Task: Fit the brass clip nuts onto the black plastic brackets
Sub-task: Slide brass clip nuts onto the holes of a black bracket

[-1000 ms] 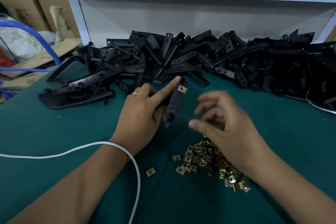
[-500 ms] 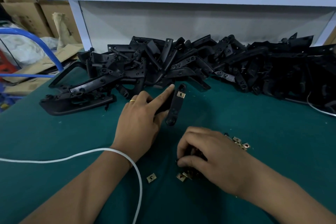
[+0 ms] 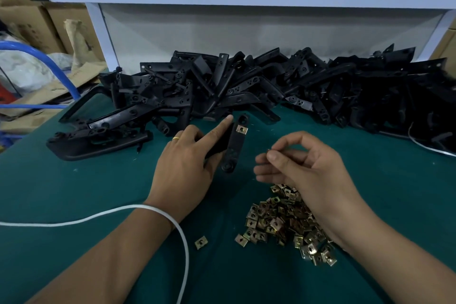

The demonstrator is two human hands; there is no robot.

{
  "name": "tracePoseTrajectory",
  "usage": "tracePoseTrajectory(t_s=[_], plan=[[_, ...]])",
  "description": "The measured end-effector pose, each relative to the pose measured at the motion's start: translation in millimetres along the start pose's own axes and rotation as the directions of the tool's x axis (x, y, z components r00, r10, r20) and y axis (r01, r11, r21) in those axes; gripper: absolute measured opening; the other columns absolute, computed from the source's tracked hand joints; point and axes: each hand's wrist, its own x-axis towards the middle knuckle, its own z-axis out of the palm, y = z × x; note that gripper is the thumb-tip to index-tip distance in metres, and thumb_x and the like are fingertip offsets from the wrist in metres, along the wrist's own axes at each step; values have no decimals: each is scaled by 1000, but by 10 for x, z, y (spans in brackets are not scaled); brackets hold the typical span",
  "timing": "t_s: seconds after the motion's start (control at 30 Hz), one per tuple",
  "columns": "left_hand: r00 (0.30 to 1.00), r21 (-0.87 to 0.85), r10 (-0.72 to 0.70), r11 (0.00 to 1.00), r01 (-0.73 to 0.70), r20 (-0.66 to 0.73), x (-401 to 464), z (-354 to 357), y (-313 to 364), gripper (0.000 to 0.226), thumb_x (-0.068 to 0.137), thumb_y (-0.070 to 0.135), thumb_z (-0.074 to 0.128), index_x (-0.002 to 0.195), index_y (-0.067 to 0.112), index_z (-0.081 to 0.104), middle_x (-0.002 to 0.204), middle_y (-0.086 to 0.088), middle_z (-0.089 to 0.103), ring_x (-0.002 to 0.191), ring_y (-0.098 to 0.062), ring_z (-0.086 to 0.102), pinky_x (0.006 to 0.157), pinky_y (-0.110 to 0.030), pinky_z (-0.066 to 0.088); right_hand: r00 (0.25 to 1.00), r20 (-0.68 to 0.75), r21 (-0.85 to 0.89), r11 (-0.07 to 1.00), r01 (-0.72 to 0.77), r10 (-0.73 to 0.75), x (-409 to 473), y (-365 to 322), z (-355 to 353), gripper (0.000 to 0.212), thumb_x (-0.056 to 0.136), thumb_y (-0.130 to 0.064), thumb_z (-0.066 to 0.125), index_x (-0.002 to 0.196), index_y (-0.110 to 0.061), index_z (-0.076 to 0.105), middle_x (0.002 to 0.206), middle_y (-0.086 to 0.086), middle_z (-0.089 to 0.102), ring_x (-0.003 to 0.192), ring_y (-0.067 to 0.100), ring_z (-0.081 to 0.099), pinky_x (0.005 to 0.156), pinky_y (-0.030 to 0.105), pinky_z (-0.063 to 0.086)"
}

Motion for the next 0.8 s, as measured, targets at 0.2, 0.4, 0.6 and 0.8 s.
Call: tracePoseTrajectory(t_s=[0.2,0.4,0.6,0.8], plan=[[999,10,20,1000,-21,42,-13,-15,36,71,92,38,49,159,49,26,100,4,46,89,-19,47,59,-38,50,1000,16,112,994,8,-9,5,5,10,16,97,-3,65,109,-3,76,98,24,77,93,39,78,78,38,65],[997,1,74,997,-74,18,-24,-39,73,70,93,45,51,159,47,27,96,6,46,78,-19,51,54,-36,48,999,0,148,988,-40,41,-17,0,55,16,88,-20,75,94,-6,79,94,23,78,86,38,79,73,38,66],[994,-10,109,994,-109,-10,-28,-74,160,69,93,50,52,159,40,34,91,4,47,70,-21,53,53,-41,53,990,19,196,971,-138,136,-60,7,122,25,87,-26,77,92,-2,80,95,24,78,75,34,79,64,35,64],[993,41,115,993,-113,-39,-30,-79,177,70,93,46,60,158,35,36,90,2,50,66,-21,54,51,-40,53,990,-4,173,975,-139,142,-77,-25,133,37,90,-27,74,102,7,74,95,24,79,75,34,79,63,33,64]])
